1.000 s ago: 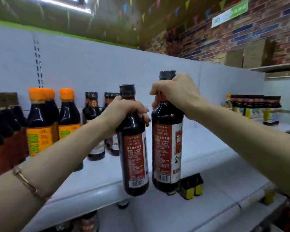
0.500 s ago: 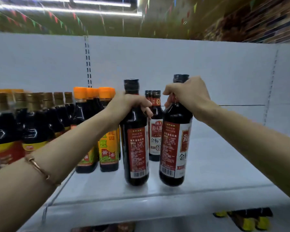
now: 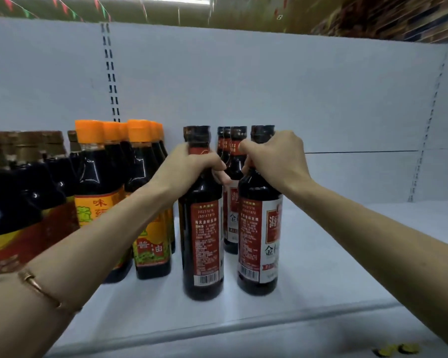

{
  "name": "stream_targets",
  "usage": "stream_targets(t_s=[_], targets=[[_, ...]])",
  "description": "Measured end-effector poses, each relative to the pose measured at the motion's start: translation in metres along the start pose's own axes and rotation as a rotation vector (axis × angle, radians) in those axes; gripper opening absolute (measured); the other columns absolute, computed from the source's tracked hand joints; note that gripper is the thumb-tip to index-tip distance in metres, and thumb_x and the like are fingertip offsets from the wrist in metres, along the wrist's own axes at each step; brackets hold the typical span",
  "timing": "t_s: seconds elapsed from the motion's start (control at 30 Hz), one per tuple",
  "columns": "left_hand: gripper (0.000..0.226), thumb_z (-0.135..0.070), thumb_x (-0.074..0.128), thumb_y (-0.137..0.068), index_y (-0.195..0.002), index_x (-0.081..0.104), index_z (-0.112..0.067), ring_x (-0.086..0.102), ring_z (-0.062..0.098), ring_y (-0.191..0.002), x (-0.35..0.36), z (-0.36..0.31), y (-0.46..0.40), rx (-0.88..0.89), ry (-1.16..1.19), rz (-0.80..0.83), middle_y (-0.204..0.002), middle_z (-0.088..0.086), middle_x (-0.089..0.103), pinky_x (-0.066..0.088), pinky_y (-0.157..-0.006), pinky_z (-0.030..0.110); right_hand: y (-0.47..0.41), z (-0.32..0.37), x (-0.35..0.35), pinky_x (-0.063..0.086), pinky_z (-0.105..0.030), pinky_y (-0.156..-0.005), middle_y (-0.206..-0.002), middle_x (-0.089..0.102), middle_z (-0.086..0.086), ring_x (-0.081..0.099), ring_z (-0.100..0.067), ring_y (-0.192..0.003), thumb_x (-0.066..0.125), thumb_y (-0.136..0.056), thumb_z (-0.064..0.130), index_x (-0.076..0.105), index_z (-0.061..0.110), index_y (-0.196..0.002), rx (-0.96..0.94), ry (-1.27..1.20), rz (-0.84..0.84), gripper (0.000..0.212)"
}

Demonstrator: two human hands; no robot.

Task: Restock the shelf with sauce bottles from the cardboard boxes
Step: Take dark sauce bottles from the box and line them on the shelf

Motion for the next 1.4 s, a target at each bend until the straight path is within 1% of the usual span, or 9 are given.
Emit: stream_targets(t_s=[0.13, 0.37, 0.5, 0.77, 0.9, 1.03, 1.13, 1.27, 1.4], targets=[[0.009, -0.017, 0.068, -0.081, -0.075, 0.062, -0.017, 0.069, 0.016, -0.076, -0.005, -0.001, 0.001, 0.093, -0.093, -0.149, -0.078, 0.006, 0.070, 0.054, -0.083, 0.043, -0.006, -0.005, 0.005, 0.057, -0.046, -0.065, -0.057, 0.069, -0.002, 0.067, -0.023, -0.061, 0.059, -0.074, 0.037, 0.068, 0.004, -0.057, -0.006, 0.008, -0.021, 0.038], [0.046, -0.037, 0.074, -0.077, -0.106, 0.048, -0.013, 0.062, -0.009, -0.073, -0.013, -0.009, 0.012, 0.252, -0.176, -0.398, -0.081, -0.012, 0.060, 0.047, -0.061, 0.009, -0.007, -0.004, 0.013, 0.058, -0.041, -0.069, -0.059, 0.070, 0.001, 0.068, -0.015, -0.061, 0.065, -0.082, 0.027, 0.069, 0.006, -0.066, -0.021, -0.098, -0.029, 0.027], [0.057, -0.046, 0.072, -0.070, -0.111, 0.053, -0.011, 0.066, -0.003, -0.080, -0.015, -0.010, 0.017, 0.271, -0.160, -0.456, -0.089, -0.010, 0.067, 0.050, -0.067, 0.011, -0.001, -0.003, 0.014, 0.058, -0.038, -0.073, -0.060, 0.070, -0.001, 0.069, -0.013, -0.061, 0.063, -0.088, 0.035, 0.065, 0.006, -0.080, -0.048, -0.220, 0.076, 0.030], [0.040, -0.046, 0.062, -0.085, -0.118, 0.061, -0.022, 0.059, -0.011, -0.095, -0.011, -0.013, 0.029, 0.226, -0.388, -0.526, -0.103, -0.015, 0.065, 0.048, -0.078, 0.008, 0.007, -0.011, 0.018, 0.053, -0.044, -0.078, -0.075, 0.069, -0.003, 0.067, -0.023, -0.077, 0.048, -0.092, 0.033, 0.054, 0.015, -0.092, -0.018, -0.374, 0.160, 0.018], [0.038, -0.047, 0.059, -0.088, -0.117, 0.063, -0.023, 0.056, 0.010, -0.097, -0.013, -0.014, 0.030, 0.184, -0.525, -0.556, -0.105, -0.003, 0.058, 0.047, -0.079, 0.020, 0.006, -0.016, 0.022, 0.053, -0.048, -0.081, -0.078, 0.068, -0.003, 0.065, -0.022, -0.078, 0.049, -0.094, 0.034, 0.054, 0.017, -0.094, -0.056, -0.380, 0.166, 0.017], [0.042, -0.045, 0.061, -0.088, -0.121, 0.061, -0.019, 0.058, 0.014, -0.100, -0.013, -0.018, 0.032, 0.102, -0.567, -0.577, -0.108, -0.002, 0.062, 0.049, -0.084, 0.026, 0.008, -0.019, 0.023, 0.051, -0.047, -0.084, -0.082, 0.067, 0.003, 0.064, -0.020, -0.084, 0.048, -0.096, 0.042, 0.052, 0.019, -0.102, -0.064, -0.355, 0.167, 0.024], [0.052, -0.043, 0.057, -0.091, -0.136, 0.046, -0.019, 0.055, 0.008, -0.109, -0.005, -0.007, 0.042, 0.009, -0.453, -0.570, -0.118, -0.007, 0.058, 0.046, -0.088, 0.018, 0.019, -0.018, 0.018, 0.050, -0.038, -0.082, -0.085, 0.063, 0.006, 0.062, -0.016, -0.085, 0.050, -0.097, 0.043, 0.049, 0.018, -0.111, -0.085, -0.297, 0.180, 0.028], [0.085, -0.056, 0.052, -0.086, -0.152, 0.006, -0.028, 0.026, 0.015, -0.138, 0.029, 0.029, 0.077, -0.141, -0.415, -0.556, -0.150, 0.002, 0.024, 0.025, -0.112, 0.036, 0.041, -0.034, 0.013, 0.046, -0.028, -0.086, -0.107, 0.059, 0.012, 0.059, -0.010, -0.103, 0.059, -0.093, 0.042, 0.044, 0.026, -0.129, -0.054, -0.334, 0.331, 0.042], [0.106, -0.047, 0.073, -0.076, -0.151, -0.001, -0.034, 0.028, 0.016, -0.132, 0.041, 0.046, 0.101, -0.164, -0.471, -0.596, -0.142, 0.000, 0.022, 0.031, -0.106, 0.036, 0.051, -0.046, 0.011, 0.043, -0.043, -0.105, -0.137, 0.046, 0.005, 0.049, -0.015, -0.125, 0.064, -0.089, 0.037, 0.036, 0.030, -0.140, -0.065, -0.298, 0.479, 0.059]])
Point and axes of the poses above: each hand's wrist, its own y-axis away from the middle knuckle, its own x-axis out of the palm, z = x × y, the point moved 6 cm from there along -y, towards the middle knuckle
